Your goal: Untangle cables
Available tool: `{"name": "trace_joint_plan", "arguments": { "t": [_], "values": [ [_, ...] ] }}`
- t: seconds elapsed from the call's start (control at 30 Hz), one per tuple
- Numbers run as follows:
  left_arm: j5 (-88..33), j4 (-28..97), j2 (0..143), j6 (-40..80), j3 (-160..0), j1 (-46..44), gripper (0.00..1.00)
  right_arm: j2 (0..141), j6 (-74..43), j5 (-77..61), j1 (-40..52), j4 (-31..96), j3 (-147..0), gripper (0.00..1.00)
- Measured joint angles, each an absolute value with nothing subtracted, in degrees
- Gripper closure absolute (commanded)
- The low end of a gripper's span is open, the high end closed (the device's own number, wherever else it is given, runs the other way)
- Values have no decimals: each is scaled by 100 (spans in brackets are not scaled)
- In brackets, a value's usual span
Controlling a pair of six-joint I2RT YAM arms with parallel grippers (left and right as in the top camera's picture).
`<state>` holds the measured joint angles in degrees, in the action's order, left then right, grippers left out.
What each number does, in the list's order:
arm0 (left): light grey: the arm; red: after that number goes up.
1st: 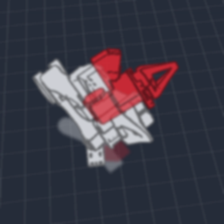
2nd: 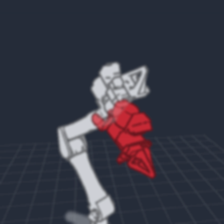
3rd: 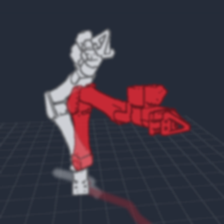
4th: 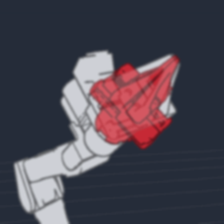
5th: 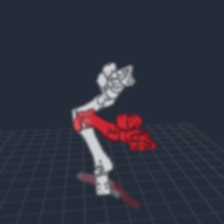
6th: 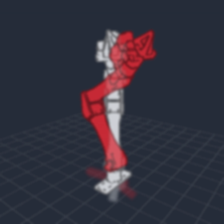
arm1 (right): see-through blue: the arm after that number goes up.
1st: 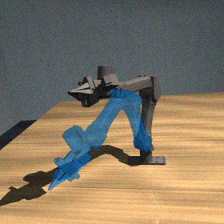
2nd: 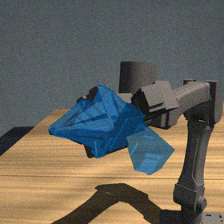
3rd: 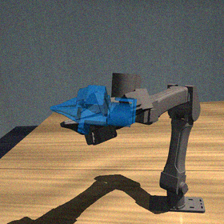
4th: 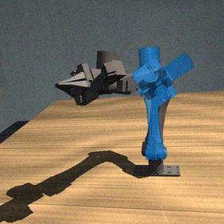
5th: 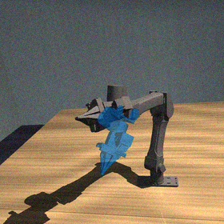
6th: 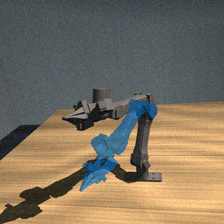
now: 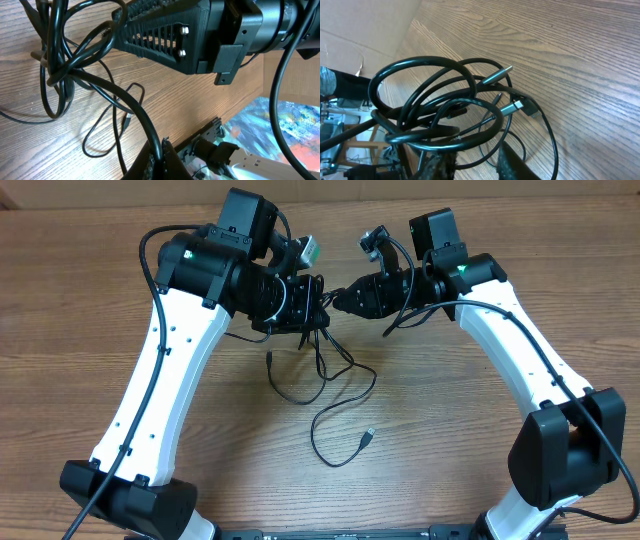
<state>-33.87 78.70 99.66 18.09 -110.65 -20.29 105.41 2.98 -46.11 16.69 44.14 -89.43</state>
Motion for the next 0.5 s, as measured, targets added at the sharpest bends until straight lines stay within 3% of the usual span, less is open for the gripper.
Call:
{"name": "trace_joint_plan", "arguments": {
  "t": [0.13, 0.2, 0.37, 0.5],
  "values": [
    [-3030, 7926, 9966, 1809, -11065, -2051, 96, 10541, 3, -4615, 1636, 4283, -8943, 54],
    [-2814, 7985, 9966, 1782, -11067, -2067, 96, 10541, -327, -4628, 1570, 4189, -8943, 39],
    [-2438, 8053, 9966, 1476, -11067, -2064, 96, 10541, -1245, -4886, 1188, 4147, -8943, 17],
    [-2383, 7975, 9966, 1352, -11065, -2067, 96, 10541, -1664, -5164, 1055, 4206, -8943, 14]
  ]
}}
